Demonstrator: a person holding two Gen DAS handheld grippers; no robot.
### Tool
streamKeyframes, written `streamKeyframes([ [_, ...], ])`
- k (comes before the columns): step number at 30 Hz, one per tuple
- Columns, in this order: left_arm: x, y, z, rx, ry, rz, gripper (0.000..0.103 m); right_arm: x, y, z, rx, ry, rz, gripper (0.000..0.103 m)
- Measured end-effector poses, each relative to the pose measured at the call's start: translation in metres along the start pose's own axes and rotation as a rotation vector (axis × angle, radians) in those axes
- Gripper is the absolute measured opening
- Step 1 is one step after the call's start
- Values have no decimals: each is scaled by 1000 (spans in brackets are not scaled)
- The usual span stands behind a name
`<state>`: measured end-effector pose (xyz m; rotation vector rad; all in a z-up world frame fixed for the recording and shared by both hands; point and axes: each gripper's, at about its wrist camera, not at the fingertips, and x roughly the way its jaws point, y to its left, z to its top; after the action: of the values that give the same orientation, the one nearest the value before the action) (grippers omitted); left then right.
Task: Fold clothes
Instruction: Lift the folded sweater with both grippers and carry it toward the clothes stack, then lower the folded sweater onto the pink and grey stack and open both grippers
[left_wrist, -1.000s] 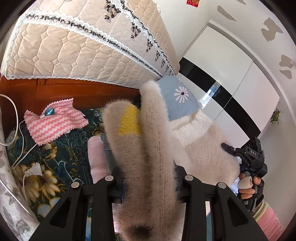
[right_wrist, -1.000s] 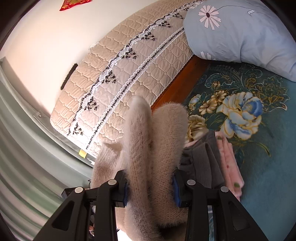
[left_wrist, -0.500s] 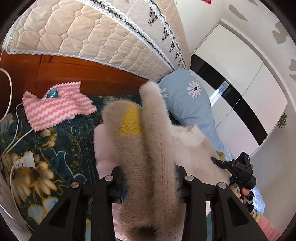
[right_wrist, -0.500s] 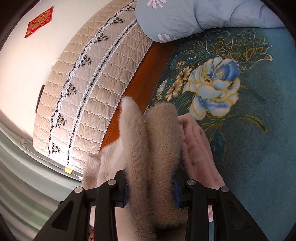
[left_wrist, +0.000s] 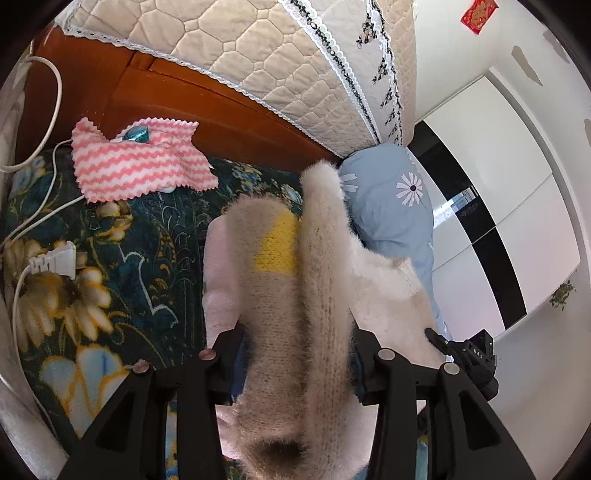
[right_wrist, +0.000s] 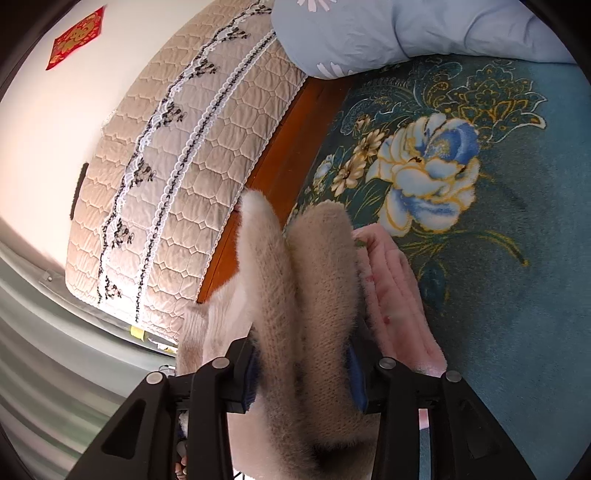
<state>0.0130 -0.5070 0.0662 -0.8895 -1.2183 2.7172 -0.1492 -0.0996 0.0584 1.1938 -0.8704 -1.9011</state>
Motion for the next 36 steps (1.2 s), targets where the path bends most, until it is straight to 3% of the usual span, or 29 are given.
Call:
streamKeyframes([
  [4,-21,-6,3,1,-38,36,49,-16,1,6,4,-24,-35,43],
  [11,-53,-46,8,153,-84,76,49,-72,24,29,-64,-128,-151,43],
  [14,-38,-79,0,248,-45,81,49,-68,64,23,-195,-126,-224,43],
  [18,-20,-101,-19,369,-30,128,49,-36,120,-8,-428,-19,-265,43],
  [21,-11,-83,-25,344,14,135,49,-10,139,-41,-649,65,-335,42],
  [22,-9,-78,-25,337,25,143,49,-4,138,-45,-666,71,-356,42],
  [28,7,-70,-26,349,36,153,49,27,108,-36,-562,94,-393,42],
  [36,23,-58,-26,339,37,149,49,45,99,-28,-527,107,-404,41],
])
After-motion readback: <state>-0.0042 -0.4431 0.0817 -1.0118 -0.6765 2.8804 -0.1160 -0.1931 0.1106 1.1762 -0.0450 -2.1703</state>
